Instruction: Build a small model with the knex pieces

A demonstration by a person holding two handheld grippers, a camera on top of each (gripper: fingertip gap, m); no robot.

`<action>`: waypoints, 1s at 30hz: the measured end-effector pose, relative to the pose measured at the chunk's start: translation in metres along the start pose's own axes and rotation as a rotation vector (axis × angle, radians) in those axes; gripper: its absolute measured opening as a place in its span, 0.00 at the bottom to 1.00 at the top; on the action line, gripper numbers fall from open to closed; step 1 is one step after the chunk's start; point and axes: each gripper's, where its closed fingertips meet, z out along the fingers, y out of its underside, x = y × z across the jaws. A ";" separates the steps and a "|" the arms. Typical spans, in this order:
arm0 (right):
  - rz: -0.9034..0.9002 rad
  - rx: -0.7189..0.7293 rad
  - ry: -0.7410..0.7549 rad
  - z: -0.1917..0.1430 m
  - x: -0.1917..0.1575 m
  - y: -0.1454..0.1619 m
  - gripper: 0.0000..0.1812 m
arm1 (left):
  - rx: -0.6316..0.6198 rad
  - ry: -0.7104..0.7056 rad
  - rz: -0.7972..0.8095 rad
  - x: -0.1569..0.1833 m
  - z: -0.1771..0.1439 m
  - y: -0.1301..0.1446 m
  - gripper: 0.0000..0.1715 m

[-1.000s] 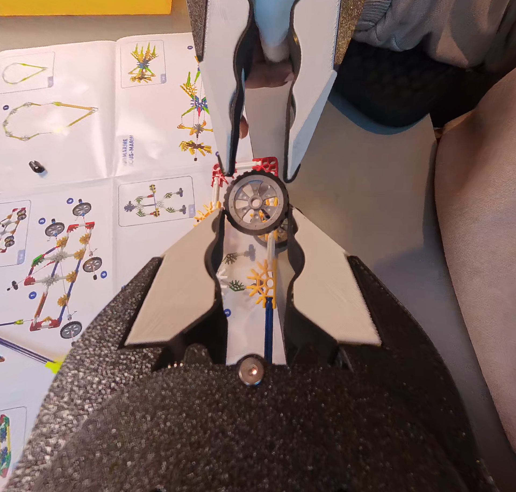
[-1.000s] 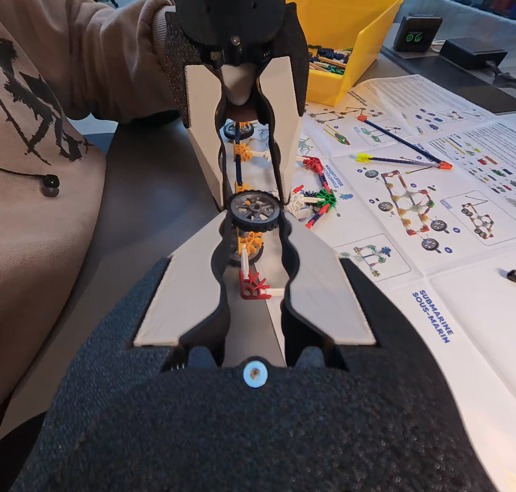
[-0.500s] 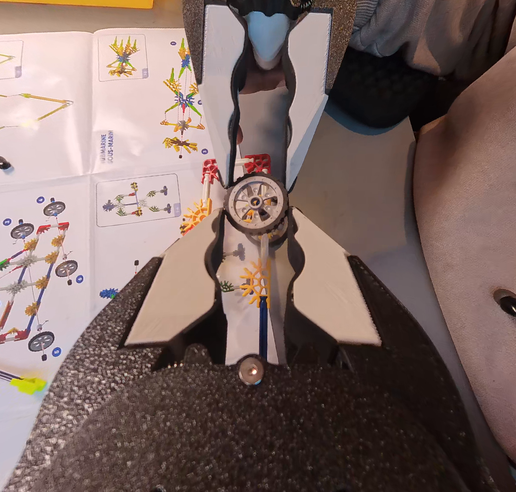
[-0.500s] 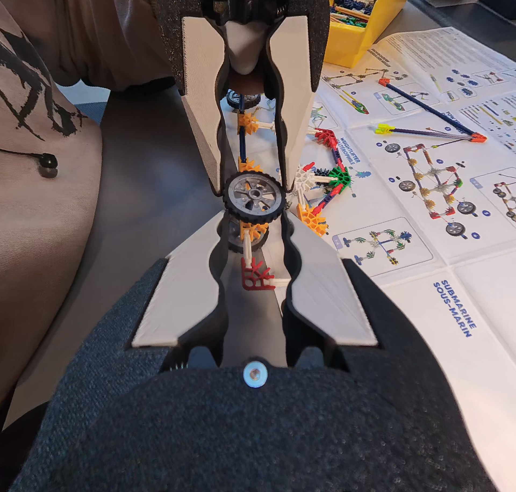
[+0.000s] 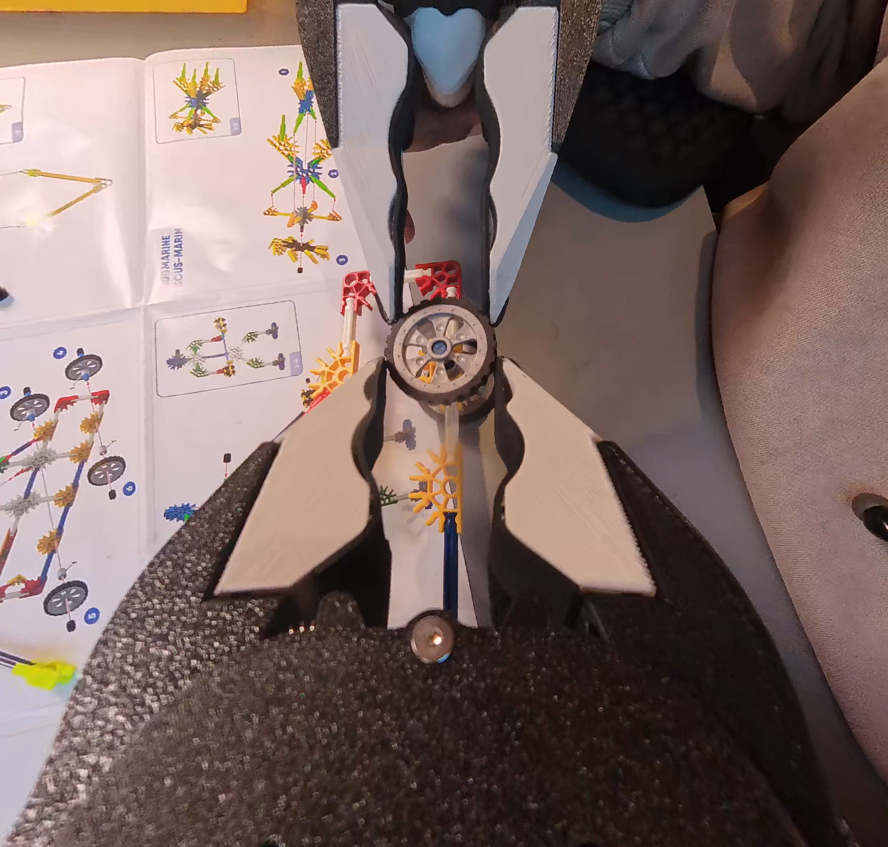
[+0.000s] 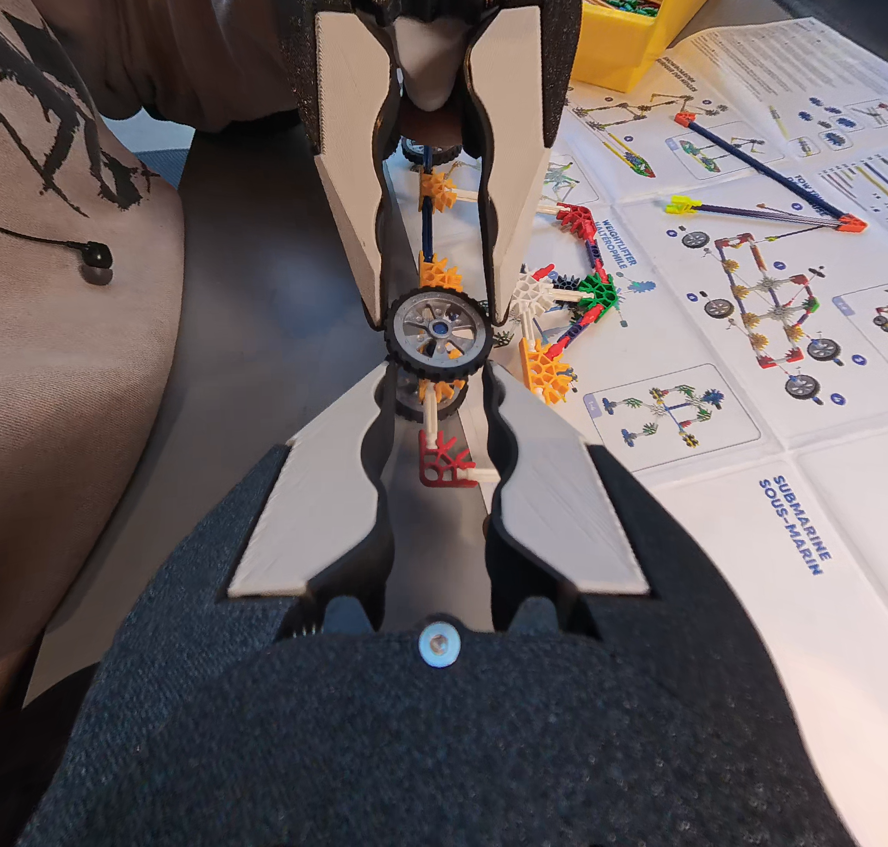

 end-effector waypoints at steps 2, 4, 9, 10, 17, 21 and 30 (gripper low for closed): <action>0.008 -0.015 -0.013 0.001 -0.002 0.003 0.19 | 0.003 0.006 -0.002 0.001 0.000 0.000 0.25; 0.013 -0.026 -0.023 0.002 -0.003 0.005 0.22 | 0.000 0.006 -0.002 0.001 0.001 0.001 0.25; 0.041 0.098 -0.004 -0.009 0.002 -0.018 0.25 | 0.033 0.030 -0.028 0.002 -0.008 0.000 0.26; 0.050 0.123 -0.005 -0.011 0.002 -0.022 0.23 | 0.048 0.032 -0.038 0.001 -0.011 -0.002 0.25; 0.029 0.010 0.004 0.005 -0.001 -0.005 0.09 | 0.030 0.044 -0.072 0.001 -0.004 0.004 0.21; 0.017 -0.012 0.013 0.004 -0.003 -0.005 0.07 | 0.025 0.057 -0.073 0.004 -0.002 0.004 0.19; 0.109 0.155 0.023 -0.013 0.014 -0.024 0.09 | 0.121 -0.061 -0.091 -0.013 -0.021 -0.009 0.18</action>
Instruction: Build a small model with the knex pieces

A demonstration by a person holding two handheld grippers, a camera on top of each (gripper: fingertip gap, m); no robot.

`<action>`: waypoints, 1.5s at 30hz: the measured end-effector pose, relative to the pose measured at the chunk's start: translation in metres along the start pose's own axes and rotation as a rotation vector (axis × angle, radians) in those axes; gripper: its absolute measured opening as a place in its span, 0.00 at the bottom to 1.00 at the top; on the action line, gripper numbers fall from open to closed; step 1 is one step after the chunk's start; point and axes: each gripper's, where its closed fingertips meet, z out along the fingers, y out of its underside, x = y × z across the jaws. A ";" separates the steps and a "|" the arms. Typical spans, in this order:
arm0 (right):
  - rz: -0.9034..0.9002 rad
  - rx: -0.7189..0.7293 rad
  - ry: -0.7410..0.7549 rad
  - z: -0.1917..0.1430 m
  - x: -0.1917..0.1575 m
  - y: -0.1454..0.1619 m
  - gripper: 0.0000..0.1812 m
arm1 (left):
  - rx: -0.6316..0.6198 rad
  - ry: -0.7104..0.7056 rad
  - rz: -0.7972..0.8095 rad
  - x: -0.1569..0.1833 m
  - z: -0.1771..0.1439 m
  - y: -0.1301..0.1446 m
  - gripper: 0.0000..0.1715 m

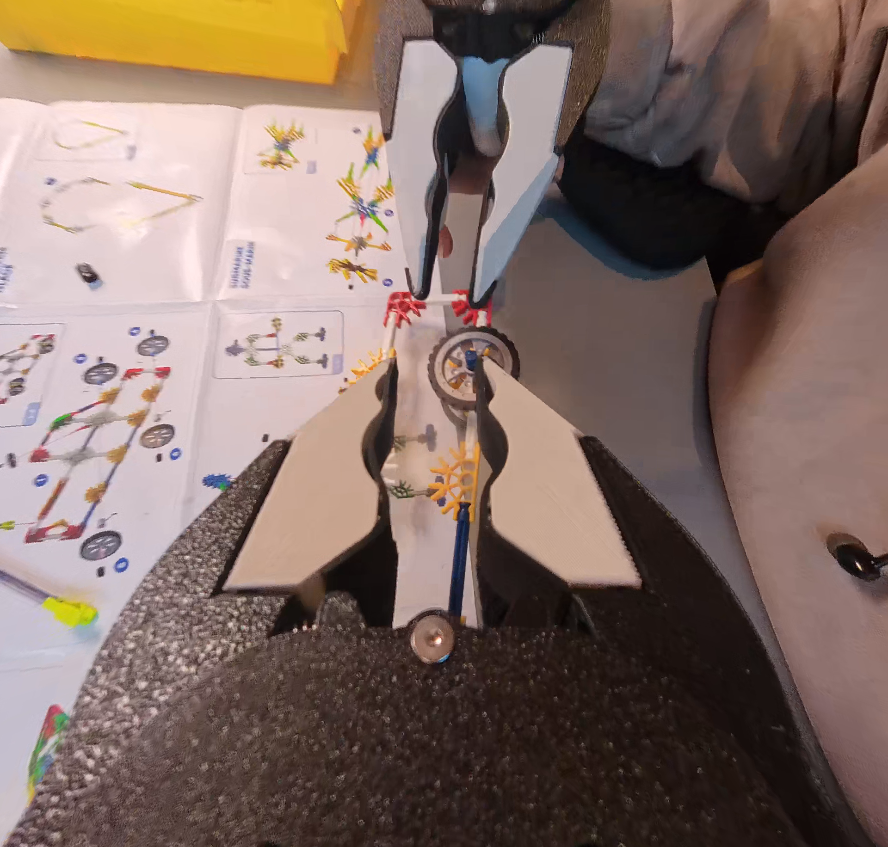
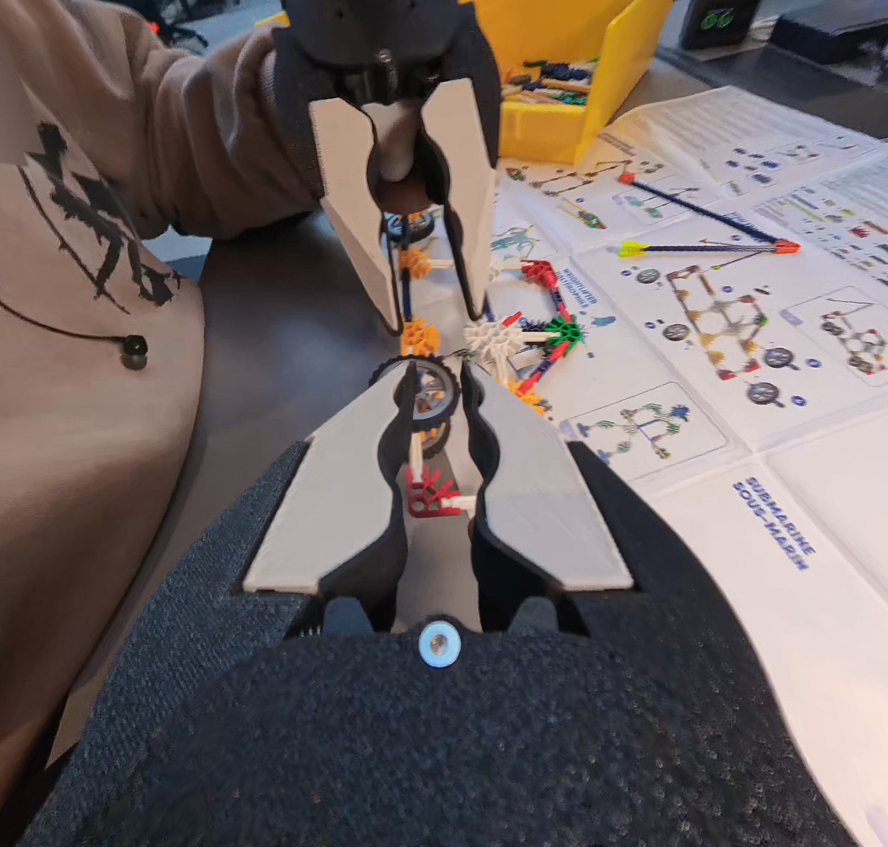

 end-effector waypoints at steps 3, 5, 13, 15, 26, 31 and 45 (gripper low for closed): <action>0.038 0.060 0.180 -0.014 0.041 -0.005 0.13 | 0.127 -0.169 -0.021 -0.020 -0.031 -0.013 0.18; 0.077 0.083 0.329 -0.026 0.072 -0.004 0.15 | 0.202 -0.312 -0.034 -0.036 -0.060 -0.015 0.20; 0.250 -0.073 0.609 -0.040 0.175 0.016 0.16 | 0.317 -0.694 -0.163 -0.085 -0.161 0.043 0.24; 0.245 -0.144 0.606 -0.028 0.194 0.020 0.16 | 0.395 -0.743 -0.218 -0.094 -0.179 0.054 0.22; 0.247 -0.422 0.594 -0.001 0.236 0.043 0.00 | 0.457 -0.718 -0.264 -0.098 -0.178 0.060 0.21; 0.038 -0.320 0.574 0.000 0.216 0.024 0.00 | 0.455 -0.645 -0.244 -0.087 -0.158 0.052 0.20; 0.223 -0.432 0.595 0.010 0.239 0.033 0.00 | 0.442 -0.622 -0.259 -0.087 -0.146 0.056 0.18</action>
